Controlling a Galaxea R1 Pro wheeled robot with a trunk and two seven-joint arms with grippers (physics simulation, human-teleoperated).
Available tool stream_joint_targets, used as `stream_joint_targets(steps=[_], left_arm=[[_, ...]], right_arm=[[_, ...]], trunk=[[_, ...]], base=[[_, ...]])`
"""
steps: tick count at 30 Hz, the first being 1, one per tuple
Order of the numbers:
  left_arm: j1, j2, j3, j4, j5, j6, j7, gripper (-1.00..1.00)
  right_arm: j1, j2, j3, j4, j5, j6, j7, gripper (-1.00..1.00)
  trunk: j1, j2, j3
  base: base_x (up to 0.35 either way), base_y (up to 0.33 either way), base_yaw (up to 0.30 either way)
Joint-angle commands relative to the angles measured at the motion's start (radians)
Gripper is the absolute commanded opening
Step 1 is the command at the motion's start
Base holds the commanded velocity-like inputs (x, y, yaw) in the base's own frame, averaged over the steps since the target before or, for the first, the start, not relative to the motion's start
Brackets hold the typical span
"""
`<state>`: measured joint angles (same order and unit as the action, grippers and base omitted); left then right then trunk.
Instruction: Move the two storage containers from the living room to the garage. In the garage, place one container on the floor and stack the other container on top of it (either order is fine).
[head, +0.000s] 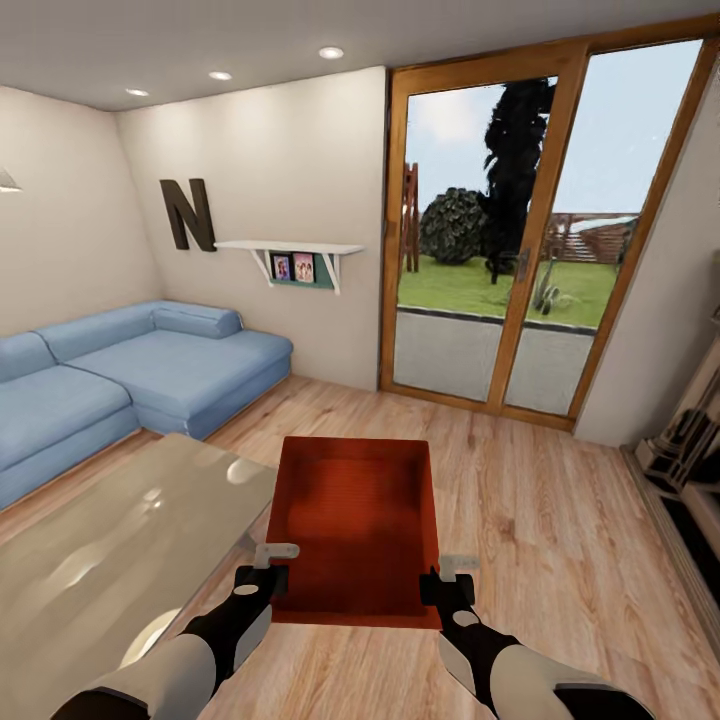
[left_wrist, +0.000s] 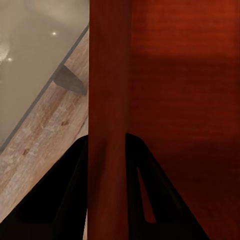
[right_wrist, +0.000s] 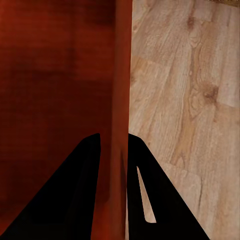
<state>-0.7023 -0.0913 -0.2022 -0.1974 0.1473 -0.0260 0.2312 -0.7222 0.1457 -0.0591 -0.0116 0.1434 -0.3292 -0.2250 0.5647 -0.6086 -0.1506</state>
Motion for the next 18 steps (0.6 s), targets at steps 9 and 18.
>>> stream_joint_targets(steps=[9,18], left_arm=[[-0.002,-0.001,0.049,0.001,0.09,-0.003,0.019,-1.0],[-0.002,-0.001,0.049,0.0,0.09,-0.003,0.019,-1.0]], right_arm=[[0.0,0.0,-0.027,-0.002,0.002,-0.007,-0.088,-1.0],[0.0,0.0,-0.027,-0.002,0.002,-0.007,-0.088,-1.0]], trunk=[[0.0,-0.001,0.013],[0.0,-0.001,0.028]], base=[[0.0,0.0,0.0],[0.0,0.0,0.0]])
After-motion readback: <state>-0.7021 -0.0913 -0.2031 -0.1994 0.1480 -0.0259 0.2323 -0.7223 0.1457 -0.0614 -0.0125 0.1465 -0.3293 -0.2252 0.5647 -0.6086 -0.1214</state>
